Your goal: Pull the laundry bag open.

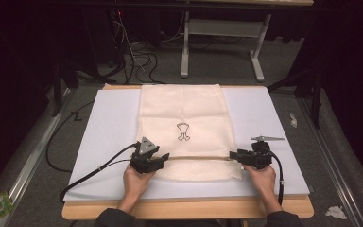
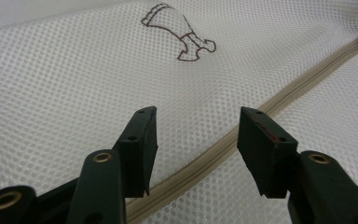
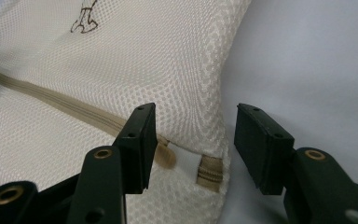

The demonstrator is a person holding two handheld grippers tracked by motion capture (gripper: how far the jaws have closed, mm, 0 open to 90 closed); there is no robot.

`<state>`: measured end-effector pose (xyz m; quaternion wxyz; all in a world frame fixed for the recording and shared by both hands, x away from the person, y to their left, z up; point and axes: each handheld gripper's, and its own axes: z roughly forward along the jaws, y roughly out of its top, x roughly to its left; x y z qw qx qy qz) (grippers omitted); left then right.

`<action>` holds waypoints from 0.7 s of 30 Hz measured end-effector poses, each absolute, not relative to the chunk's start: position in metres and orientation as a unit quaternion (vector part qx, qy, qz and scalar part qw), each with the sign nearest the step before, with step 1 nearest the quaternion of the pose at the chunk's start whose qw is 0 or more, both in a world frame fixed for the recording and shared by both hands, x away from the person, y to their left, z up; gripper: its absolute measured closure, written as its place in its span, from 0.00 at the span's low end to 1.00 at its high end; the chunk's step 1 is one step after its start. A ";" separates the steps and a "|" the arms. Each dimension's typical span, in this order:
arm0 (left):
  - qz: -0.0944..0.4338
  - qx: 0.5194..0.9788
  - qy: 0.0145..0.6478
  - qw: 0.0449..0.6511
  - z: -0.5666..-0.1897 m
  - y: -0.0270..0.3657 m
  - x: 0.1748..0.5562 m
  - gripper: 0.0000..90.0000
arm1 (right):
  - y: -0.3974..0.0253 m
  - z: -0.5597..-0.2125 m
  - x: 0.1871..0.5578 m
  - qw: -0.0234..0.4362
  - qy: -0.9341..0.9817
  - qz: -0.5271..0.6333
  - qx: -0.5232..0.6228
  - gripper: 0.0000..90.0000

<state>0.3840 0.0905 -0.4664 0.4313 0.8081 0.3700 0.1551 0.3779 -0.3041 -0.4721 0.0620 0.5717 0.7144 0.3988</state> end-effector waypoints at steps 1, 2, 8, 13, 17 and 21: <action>0.158 0.810 0.367 0.429 -0.467 0.089 0.385 0.53 | -0.303 -0.473 0.379 0.058 0.715 0.397 0.573 0.54; 0.159 0.811 0.367 0.428 -0.469 0.087 0.386 0.53 | -0.302 -0.473 0.381 0.056 0.715 0.397 0.573 0.54; 0.154 0.818 0.371 0.411 -0.480 0.083 0.392 0.53 | -0.295 -0.472 0.385 0.045 0.721 0.392 0.569 0.53; 0.150 0.820 0.373 0.408 -0.484 0.081 0.393 0.53 | -0.291 -0.471 0.388 0.043 0.730 0.386 0.562 0.54; 0.148 0.820 0.374 0.406 -0.484 0.081 0.394 0.53 | -0.290 -0.471 0.388 0.040 0.732 0.385 0.561 0.57; 0.148 0.820 0.375 0.406 -0.485 0.081 0.394 0.53 | -0.288 -0.470 0.389 0.046 0.744 0.372 0.553 0.71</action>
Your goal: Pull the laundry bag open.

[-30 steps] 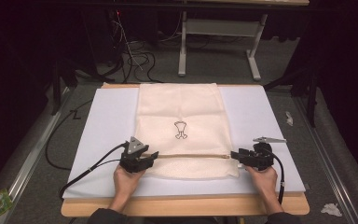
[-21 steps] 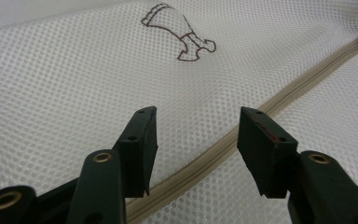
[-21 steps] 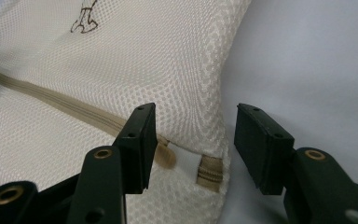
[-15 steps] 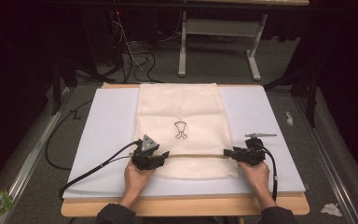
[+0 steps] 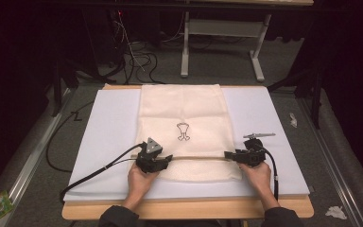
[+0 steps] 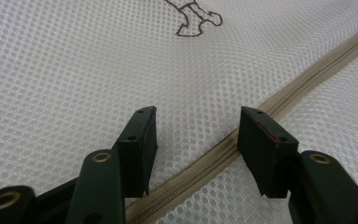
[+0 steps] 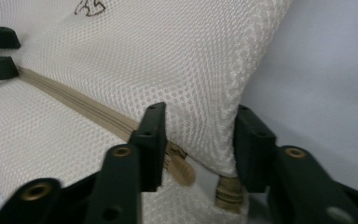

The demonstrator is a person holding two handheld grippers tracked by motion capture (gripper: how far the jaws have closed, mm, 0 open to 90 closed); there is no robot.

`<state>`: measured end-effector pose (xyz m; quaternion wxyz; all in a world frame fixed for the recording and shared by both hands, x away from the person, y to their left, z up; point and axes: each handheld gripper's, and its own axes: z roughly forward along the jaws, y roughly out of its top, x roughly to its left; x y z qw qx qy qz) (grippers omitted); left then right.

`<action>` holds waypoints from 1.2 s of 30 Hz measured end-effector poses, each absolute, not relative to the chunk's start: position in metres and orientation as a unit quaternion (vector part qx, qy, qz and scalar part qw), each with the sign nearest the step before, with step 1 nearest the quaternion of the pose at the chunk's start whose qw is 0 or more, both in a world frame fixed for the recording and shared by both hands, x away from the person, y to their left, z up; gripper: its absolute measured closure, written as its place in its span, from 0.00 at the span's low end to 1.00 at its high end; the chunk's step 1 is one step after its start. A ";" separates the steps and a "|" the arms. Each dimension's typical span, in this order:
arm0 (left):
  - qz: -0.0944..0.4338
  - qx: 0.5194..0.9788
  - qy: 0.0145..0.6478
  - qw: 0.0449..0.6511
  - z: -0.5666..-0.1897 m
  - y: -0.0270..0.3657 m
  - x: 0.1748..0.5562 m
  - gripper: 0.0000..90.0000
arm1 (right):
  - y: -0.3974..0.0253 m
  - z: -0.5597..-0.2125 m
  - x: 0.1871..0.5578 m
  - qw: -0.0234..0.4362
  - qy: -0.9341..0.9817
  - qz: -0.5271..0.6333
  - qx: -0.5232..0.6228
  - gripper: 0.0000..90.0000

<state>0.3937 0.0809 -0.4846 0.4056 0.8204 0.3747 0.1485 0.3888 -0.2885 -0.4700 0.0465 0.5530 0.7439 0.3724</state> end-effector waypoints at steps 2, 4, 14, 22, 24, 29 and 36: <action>0.148 0.820 0.375 0.406 -0.485 0.081 0.394 0.53 | -0.288 -0.470 0.388 0.054 0.750 0.370 0.546 0.84; 0.147 0.820 0.375 0.405 -0.485 0.081 0.394 0.53 | -0.288 -0.471 0.389 0.057 0.754 0.372 0.538 0.90; 0.141 0.820 0.377 0.407 -0.484 0.082 0.395 0.53 | -0.294 -0.461 0.388 0.050 0.754 0.396 0.521 0.95; 0.134 0.822 0.371 0.410 -0.479 0.077 0.393 0.52 | -0.295 -0.448 0.385 0.057 0.755 0.411 0.508 0.96; 0.126 0.822 0.368 0.416 -0.476 0.075 0.393 0.52 | -0.295 -0.446 0.385 0.058 0.754 0.413 0.507 0.96; 0.120 0.826 0.355 0.421 -0.468 0.063 0.392 0.53 | -0.293 -0.442 0.384 0.058 0.756 0.415 0.504 0.96; 0.114 0.828 0.343 0.429 -0.461 0.047 0.393 0.55 | -0.293 -0.438 0.385 0.057 0.755 0.421 0.499 0.96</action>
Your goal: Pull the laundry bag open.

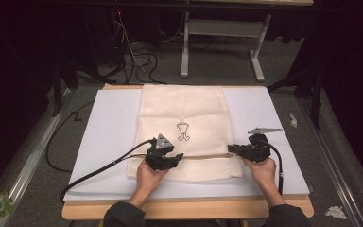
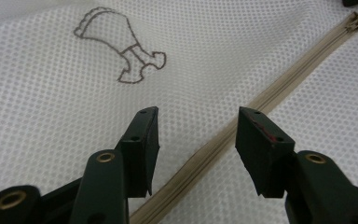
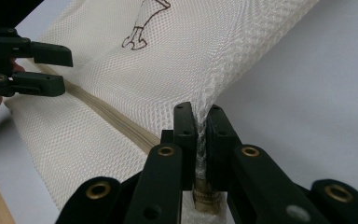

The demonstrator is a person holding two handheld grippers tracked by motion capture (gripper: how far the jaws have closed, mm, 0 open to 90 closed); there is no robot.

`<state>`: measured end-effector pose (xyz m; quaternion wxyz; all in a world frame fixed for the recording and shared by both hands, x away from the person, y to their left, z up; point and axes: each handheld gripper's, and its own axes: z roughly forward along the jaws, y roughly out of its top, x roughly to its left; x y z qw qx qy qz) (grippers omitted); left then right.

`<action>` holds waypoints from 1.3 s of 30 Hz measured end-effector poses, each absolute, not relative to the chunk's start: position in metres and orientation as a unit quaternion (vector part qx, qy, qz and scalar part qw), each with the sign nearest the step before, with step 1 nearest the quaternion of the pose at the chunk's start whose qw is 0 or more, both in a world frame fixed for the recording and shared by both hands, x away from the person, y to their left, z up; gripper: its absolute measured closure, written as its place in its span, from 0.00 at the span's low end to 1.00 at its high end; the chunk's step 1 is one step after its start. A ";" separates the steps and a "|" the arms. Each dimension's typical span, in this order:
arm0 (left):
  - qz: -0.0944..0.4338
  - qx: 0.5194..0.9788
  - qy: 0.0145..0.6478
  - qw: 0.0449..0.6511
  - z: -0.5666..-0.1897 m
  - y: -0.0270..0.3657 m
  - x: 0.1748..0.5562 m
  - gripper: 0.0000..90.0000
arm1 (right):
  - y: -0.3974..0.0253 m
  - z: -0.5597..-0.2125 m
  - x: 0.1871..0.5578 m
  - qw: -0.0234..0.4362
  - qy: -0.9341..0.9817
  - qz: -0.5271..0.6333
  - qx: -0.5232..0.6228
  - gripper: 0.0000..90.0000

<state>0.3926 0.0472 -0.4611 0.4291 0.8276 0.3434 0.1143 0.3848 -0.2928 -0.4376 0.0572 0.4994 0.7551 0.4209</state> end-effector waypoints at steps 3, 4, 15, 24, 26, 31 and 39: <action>0.126 0.835 0.336 0.418 -0.459 0.038 0.392 0.56 | -0.292 -0.436 0.384 0.058 0.755 0.425 0.497 0.96; 0.126 0.837 0.331 0.416 -0.459 0.034 0.392 0.56 | -0.292 -0.436 0.384 0.057 0.756 0.424 0.495 0.96; 0.099 0.845 0.307 0.426 -0.457 0.010 0.390 0.59 | -0.291 -0.434 0.383 0.057 0.757 0.426 0.491 0.96; 0.083 0.855 0.284 0.426 -0.455 -0.006 0.386 0.69 | -0.290 -0.429 0.384 0.055 0.756 0.429 0.491 0.96; 0.075 0.851 0.284 0.436 -0.455 -0.008 0.386 0.69 | -0.289 -0.426 0.384 0.058 0.758 0.430 0.487 0.96; 0.074 0.848 0.288 0.440 -0.453 -0.008 0.387 0.69 | -0.285 -0.422 0.386 0.061 0.761 0.432 0.480 0.96; 0.074 0.841 0.290 0.451 -0.448 -0.009 0.387 0.66 | -0.281 -0.418 0.389 0.058 0.763 0.436 0.474 0.96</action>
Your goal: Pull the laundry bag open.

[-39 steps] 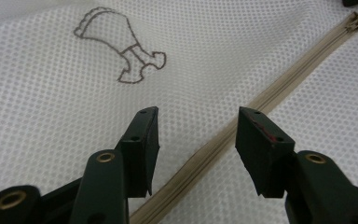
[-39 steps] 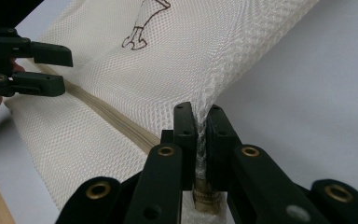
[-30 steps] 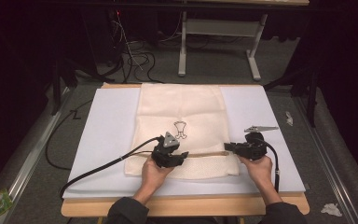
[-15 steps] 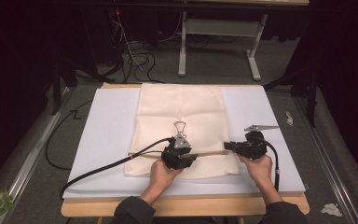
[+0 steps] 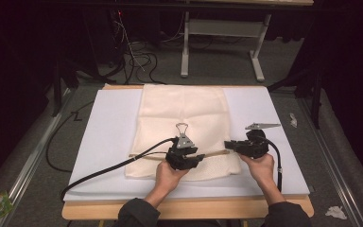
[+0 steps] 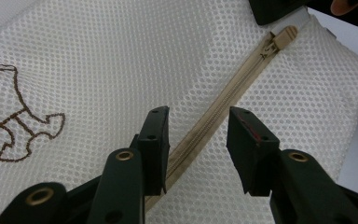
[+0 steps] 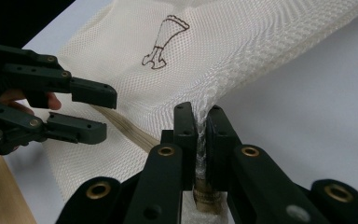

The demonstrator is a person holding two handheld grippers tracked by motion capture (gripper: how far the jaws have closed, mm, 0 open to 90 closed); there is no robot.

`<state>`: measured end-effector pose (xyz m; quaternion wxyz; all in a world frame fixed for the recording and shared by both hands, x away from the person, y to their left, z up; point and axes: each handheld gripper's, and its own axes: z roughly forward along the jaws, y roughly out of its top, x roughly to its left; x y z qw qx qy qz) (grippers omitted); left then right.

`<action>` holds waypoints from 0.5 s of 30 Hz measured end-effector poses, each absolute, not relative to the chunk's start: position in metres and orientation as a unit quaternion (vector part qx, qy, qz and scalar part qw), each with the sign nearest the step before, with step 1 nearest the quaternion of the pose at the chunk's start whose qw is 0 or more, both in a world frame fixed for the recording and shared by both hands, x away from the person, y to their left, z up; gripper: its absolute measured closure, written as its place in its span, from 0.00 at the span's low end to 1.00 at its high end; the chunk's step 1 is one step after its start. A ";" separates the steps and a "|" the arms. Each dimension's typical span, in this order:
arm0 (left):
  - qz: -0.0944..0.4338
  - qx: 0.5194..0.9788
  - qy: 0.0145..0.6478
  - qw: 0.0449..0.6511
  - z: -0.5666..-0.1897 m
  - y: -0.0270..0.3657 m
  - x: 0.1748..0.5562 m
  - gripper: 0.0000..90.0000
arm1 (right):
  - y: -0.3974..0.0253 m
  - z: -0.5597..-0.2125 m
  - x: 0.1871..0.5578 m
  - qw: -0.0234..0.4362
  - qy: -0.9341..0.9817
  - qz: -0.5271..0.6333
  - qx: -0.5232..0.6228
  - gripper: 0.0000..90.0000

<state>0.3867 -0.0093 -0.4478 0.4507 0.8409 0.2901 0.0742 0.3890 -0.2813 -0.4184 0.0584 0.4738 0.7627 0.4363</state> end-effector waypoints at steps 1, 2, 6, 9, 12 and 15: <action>0.075 0.843 0.286 0.449 -0.447 -0.011 0.386 0.66 | -0.280 -0.417 0.389 0.056 0.761 0.436 0.477 0.96; 0.074 0.846 0.279 0.448 -0.447 -0.013 0.385 0.67 | -0.279 -0.417 0.389 0.055 0.762 0.437 0.475 0.96; 0.071 0.845 0.273 0.454 -0.445 -0.019 0.384 0.68 | -0.273 -0.416 0.390 0.055 0.766 0.435 0.469 0.96; 0.069 0.849 0.266 0.452 -0.444 -0.022 0.382 0.72 | -0.272 -0.415 0.391 0.052 0.766 0.438 0.467 0.96; 0.070 0.849 0.262 0.453 -0.444 -0.024 0.380 0.75 | -0.270 -0.414 0.391 0.052 0.767 0.440 0.464 0.96; 0.075 0.848 0.266 0.453 -0.444 -0.027 0.381 0.77 | -0.268 -0.414 0.391 0.049 0.766 0.442 0.464 0.96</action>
